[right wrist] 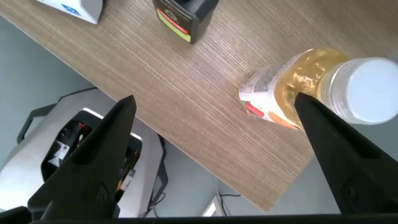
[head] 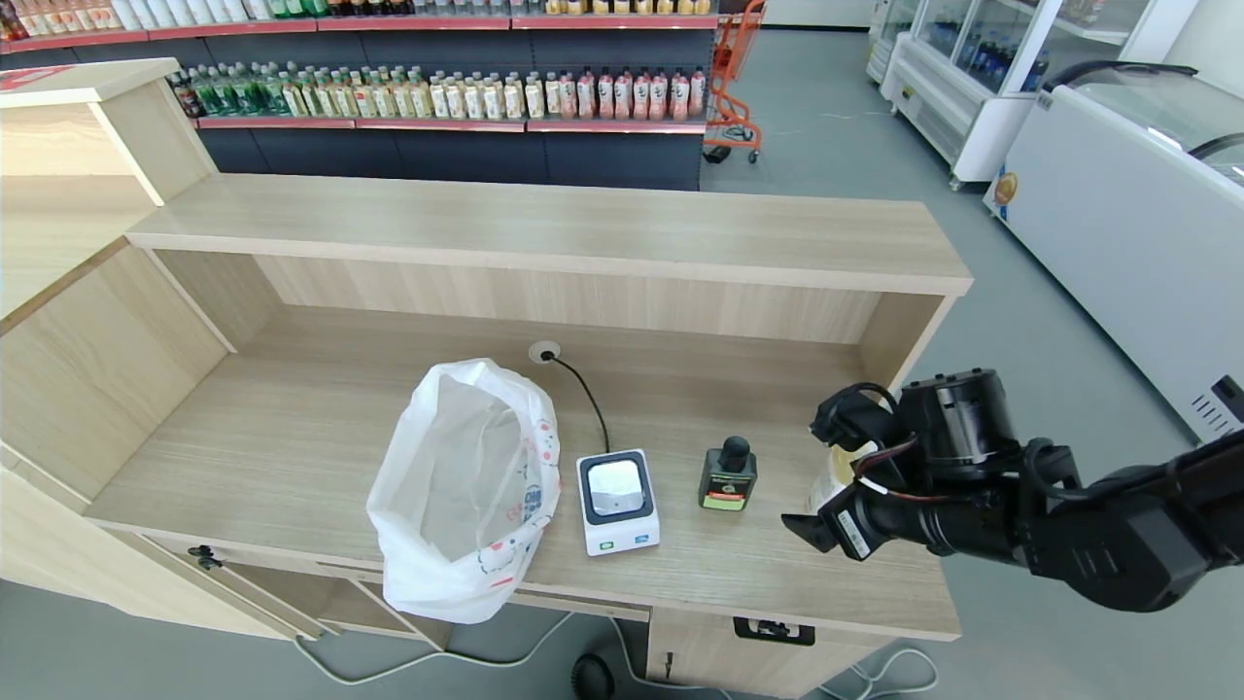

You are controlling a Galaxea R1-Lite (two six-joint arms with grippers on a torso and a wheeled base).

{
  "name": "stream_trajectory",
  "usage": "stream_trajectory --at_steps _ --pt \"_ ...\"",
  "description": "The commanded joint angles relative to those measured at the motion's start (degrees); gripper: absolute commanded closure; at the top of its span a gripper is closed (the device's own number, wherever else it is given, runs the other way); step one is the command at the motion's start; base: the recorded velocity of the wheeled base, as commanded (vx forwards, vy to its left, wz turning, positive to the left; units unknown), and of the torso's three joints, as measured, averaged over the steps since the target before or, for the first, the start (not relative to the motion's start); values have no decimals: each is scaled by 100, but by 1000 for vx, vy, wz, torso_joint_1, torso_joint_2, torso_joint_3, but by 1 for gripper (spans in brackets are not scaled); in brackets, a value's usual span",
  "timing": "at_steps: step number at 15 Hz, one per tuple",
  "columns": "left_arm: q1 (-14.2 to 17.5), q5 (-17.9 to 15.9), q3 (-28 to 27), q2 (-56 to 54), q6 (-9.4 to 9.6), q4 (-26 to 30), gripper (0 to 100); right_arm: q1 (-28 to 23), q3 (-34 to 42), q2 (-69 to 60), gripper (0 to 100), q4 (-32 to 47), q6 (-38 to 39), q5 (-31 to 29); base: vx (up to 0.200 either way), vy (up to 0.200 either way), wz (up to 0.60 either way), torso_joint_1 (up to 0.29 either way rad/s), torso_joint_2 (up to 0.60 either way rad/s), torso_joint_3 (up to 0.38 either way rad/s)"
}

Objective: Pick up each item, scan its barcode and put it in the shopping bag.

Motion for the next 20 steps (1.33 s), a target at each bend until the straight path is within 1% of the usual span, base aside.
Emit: stream_trajectory --at_steps 1,3,7,9,12,16,18,20 --pt "0 1 -4 6 0 -1 100 -3 -72 451 0 -260 -124 9 0 0 0 0 0 0" --pt "0 1 5 6 0 -1 100 6 -160 705 0 -488 -247 44 0 0 0 0 0 0" --pt "0 1 5 6 0 -1 100 15 -336 1215 0 -989 -256 343 0 0 0 0 0 0" --pt "0 1 5 6 0 -1 100 15 -538 1479 0 -1235 -274 615 0 0 0 0 0 0" --pt "0 1 5 6 0 -1 100 15 -714 1813 0 -1561 -414 703 0 0 0 0 0 0" --pt "0 1 5 -2 0 -1 100 68 -872 2085 0 -1622 -458 721 0 0 0 0 0 0" --pt "0 1 5 6 0 -1 100 77 -960 2252 0 -1921 -669 1020 0 0 0 0 0 0" --pt "0 1 5 6 0 -1 100 85 -1030 2349 0 -2009 -906 1187 0 0 0 0 0 0"
